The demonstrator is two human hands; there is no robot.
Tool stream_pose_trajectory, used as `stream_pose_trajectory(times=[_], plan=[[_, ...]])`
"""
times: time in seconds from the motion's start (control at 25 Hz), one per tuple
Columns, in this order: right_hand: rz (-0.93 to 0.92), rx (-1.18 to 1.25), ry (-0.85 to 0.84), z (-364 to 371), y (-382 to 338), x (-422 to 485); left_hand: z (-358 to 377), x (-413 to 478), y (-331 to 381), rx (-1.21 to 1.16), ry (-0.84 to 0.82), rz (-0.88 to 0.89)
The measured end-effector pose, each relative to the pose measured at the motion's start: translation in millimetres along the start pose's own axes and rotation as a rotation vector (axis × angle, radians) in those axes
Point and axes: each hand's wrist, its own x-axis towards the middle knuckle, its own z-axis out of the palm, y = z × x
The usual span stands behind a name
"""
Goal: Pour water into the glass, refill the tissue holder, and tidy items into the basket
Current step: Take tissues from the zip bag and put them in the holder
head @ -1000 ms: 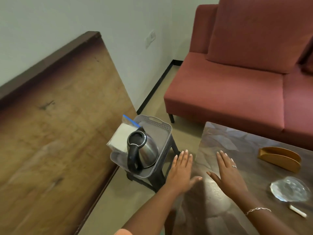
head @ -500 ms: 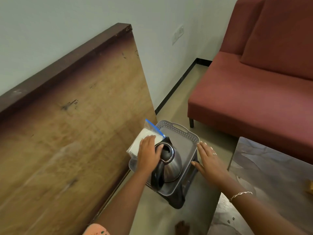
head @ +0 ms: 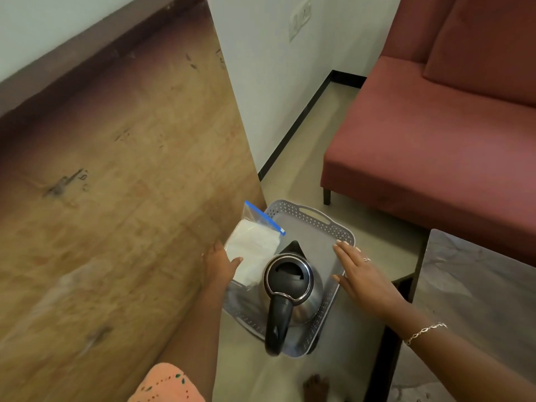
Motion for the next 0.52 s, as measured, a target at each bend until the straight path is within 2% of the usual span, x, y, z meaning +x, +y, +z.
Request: stream_pose_trajectory(times=[0.32, 0.52], plan=[[-0.002, 0.029, 0.003, 7.6, 4.8, 4.5, 21.0, 7.9, 7.3, -0.06, -0.046, -0.041], [0.012, 0.055, 0.034, -5.6, 5.2, -3.4, 7.7, -9.0, 12.5, -0.322, 0.144, -0.045]])
